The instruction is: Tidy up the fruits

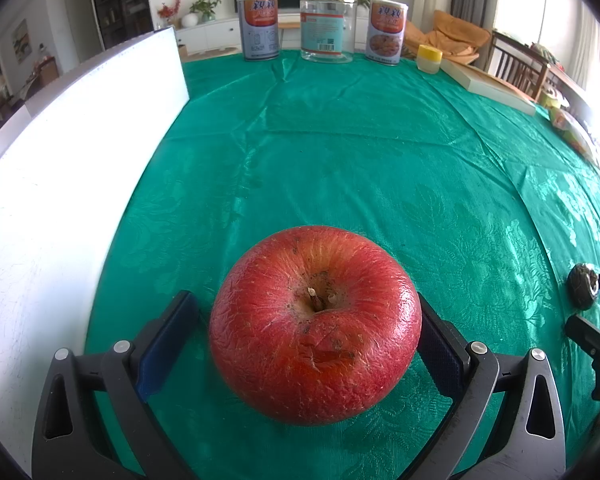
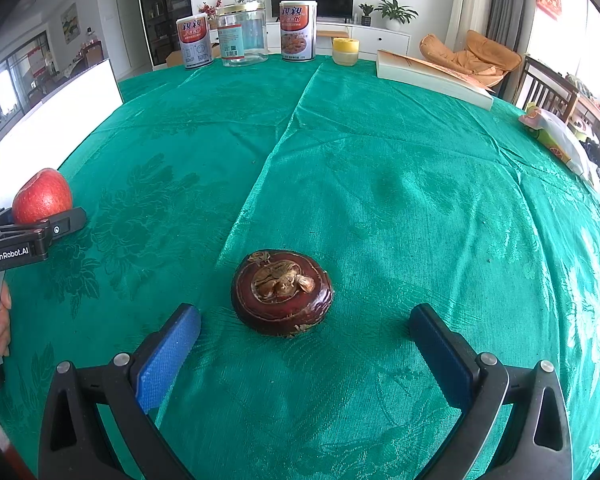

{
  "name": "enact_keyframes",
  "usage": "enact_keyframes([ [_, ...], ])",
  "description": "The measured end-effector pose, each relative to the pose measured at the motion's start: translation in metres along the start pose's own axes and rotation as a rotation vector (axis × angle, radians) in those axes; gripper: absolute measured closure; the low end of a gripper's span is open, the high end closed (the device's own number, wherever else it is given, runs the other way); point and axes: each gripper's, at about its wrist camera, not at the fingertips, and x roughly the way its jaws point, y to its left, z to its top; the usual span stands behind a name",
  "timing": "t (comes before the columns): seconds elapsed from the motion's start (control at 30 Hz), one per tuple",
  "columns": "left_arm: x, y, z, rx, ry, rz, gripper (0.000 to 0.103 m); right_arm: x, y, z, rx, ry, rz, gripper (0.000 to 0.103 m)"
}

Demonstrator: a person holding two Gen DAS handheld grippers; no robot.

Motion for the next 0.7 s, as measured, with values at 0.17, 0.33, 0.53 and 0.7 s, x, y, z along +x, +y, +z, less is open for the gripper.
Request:
enact_keyframes([
  [0.17,0.0,0.0,0.0,0.0,0.0,0.0,0.001,0.0006,-0.0007,-0.0005,0.006,0.001,-0.001,0.0],
  [0.33,-0.0002,0.0002,0.0001,0.0,0.0,0.0,0.001,0.0004,-0.0004,-0.0005,0.006,0.001,-0.001,0.0],
  [0.53,-0.0004,0.0003,0.0002,0.0,0.0,0.0,0.001,0.0004,-0.0004,-0.0005,0.006,0.001,-0.001,0.0],
  [0.7,-0.0003,0.0002,0.0,0.0,0.0,0.001,0.001,0.0008,-0.0009,-0.0004,0.006,0.001,-0.001,0.0],
])
